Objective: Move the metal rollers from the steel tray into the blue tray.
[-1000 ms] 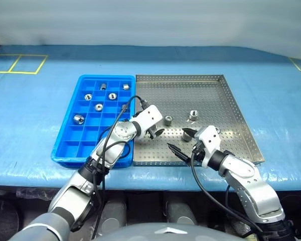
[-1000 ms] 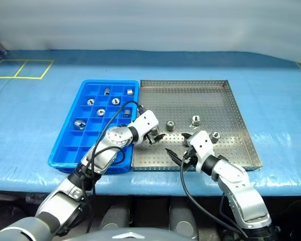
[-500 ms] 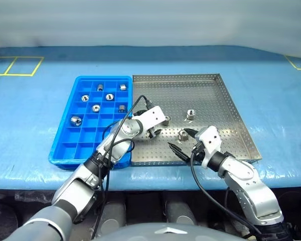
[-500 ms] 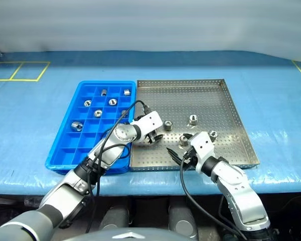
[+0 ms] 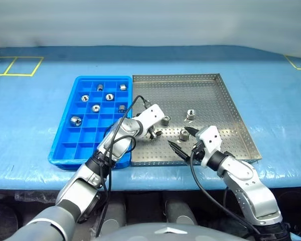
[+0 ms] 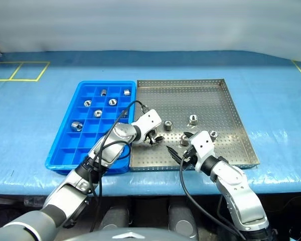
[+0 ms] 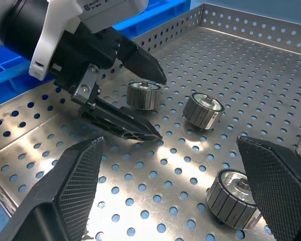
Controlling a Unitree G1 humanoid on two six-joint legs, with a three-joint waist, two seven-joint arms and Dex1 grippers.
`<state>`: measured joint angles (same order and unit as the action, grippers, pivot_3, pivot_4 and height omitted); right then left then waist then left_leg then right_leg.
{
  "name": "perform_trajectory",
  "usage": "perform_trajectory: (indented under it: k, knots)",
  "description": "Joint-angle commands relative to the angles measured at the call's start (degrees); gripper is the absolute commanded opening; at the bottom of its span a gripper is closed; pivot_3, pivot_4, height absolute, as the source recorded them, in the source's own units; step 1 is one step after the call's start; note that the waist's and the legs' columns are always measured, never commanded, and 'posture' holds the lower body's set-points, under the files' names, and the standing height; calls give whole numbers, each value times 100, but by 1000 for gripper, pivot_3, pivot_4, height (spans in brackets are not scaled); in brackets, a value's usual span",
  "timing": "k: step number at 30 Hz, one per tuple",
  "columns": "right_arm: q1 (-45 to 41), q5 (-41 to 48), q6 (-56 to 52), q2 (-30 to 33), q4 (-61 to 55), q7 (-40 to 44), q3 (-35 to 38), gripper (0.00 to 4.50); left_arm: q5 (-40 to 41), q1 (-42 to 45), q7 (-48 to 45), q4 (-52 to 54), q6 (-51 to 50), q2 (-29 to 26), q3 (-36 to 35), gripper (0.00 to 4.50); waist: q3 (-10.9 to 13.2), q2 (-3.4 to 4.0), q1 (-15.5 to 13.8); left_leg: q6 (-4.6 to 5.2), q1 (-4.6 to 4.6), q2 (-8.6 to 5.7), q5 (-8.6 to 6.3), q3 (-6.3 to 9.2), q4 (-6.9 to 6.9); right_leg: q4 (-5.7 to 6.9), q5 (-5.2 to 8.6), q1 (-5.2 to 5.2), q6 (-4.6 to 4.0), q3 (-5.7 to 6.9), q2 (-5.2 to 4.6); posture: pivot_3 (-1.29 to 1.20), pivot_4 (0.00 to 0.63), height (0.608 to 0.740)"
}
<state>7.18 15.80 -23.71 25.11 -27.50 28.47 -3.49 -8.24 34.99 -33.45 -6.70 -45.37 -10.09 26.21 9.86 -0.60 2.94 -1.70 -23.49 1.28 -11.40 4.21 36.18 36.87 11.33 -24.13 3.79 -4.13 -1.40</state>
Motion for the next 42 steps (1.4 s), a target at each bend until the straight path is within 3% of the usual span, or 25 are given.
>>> perform_trajectory:
  k: [1, 5, 8, 13, 22, 33, 42]
  knots:
    - [-41, -25, 178, -46, -128, -43, 88, 4500, 145, -23, -72, -32, -189, 30, -86, 4059, 0, 0, 10, 0, 0, 0, 0, 0, 0, 0, 0, 0, 0, 0, 0, -14, 150, 740]
    - [2, -53, 221, -78, -108, -68, 90, 4500, 200, -40, -94, -19, -256, -13, -76, 2866, 0, 0, 20, 0, 0, 0, 0, 0, 0, 0, 0, 0, 0, 0, 0, -18, 150, 740]
    - [8, -76, 235, -110, -100, -86, 78, 4500, 230, -50, -106, 5, -278, -49, -58, 2866, 0, 0, 44, 0, 0, 0, 0, 0, 1, 0, 0, 0, 1, -1, 0, -21, 150, 740]
    - [17, -104, 280, -154, -64, -111, 61, 4500, 250, -63, -120, 26, -287, -93, -63, 1839, 0, 0, 62, 0, 1, 0, 0, 0, 1, 1, 0, 0, 1, -1, 0, -23, 150, 740]
    - [-6, -146, 332, -179, 10, -63, 19, 4500, 434, -197, -216, 442, -225, -168, -162, 1840, 0, 0, 88, 0, 1, 0, 0, 0, -1, 2, 0, 0, 1, -2, 0, -21, 150, 740]
    - [-167, 270, 124, 145, -24, 741, -128, 4500, 1385, -857, -122, 2931, -933, -377, -1202, 1840, 1, -1, 39, 0, -7, 1, 0, 1, -4, 1, 0, -10, 1, -2, 0, 55, 150, 740]
    - [-809, 66, 39, 431, 408, 1132, -410, 4500, 1038, -1549, 1501, 4114, -1628, -255, -2484, 1840, 4, -6, -151, 1, -1, 0, 1, 5, -2, 1, 0, -2, 1, 2, 0, 172, 150, 740]
